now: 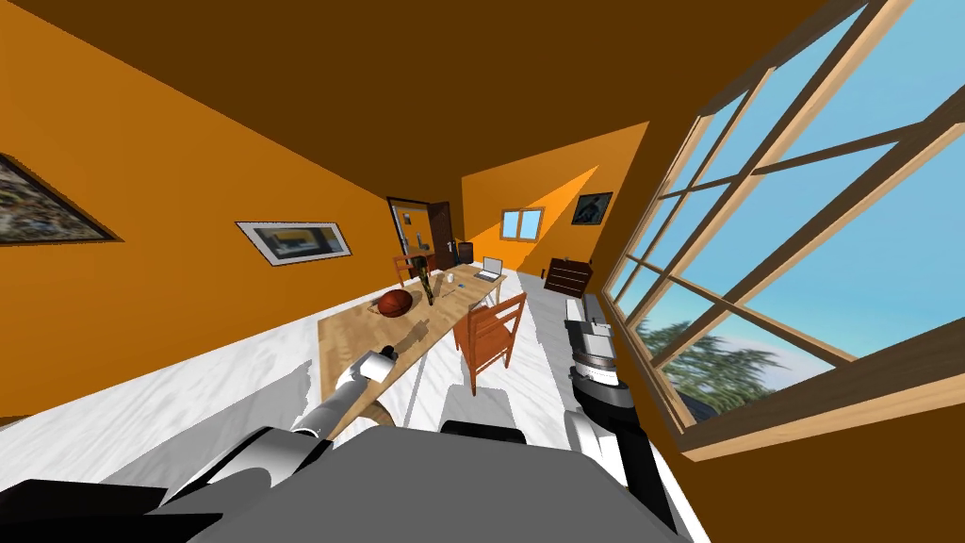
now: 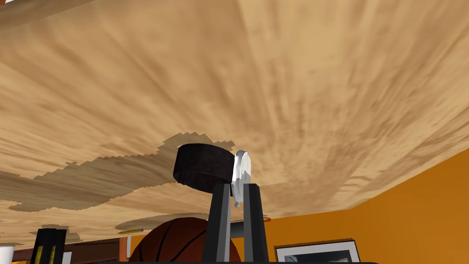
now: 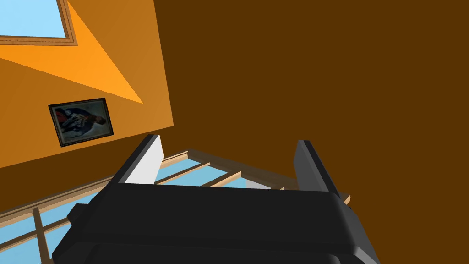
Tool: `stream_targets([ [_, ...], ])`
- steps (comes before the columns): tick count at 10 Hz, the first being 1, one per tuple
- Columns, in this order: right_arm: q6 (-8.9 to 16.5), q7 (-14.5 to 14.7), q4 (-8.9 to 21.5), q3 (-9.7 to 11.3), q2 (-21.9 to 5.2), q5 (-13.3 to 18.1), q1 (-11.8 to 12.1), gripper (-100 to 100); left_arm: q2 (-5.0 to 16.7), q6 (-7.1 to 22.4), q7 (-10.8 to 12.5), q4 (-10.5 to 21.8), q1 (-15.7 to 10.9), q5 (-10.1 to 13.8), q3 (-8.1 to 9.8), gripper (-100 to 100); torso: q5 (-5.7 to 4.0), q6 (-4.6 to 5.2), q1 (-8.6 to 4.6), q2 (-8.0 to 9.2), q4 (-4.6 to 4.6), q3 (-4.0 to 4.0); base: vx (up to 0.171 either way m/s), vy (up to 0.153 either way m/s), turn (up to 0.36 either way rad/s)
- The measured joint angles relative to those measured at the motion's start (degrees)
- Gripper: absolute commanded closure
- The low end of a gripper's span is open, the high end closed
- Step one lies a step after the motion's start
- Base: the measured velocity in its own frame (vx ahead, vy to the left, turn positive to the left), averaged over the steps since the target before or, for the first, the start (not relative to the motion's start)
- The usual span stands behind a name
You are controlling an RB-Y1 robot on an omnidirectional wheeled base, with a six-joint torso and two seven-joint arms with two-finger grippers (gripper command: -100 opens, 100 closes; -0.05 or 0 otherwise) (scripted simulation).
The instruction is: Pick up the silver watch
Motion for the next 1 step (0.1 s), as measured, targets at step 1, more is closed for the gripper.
stream_targets([
  [1, 0.0, 0.0, 0.0, 0.0, 0.0, 0.0, 0.0, 0, 0.02, 0.29, -0.15, -0.2, 0.0, 0.09, 0.01, 0, 0.02, -0.01, 0.09, -0.08, -0.03, -0.05, -0.005, -0.004, 0.001],
])
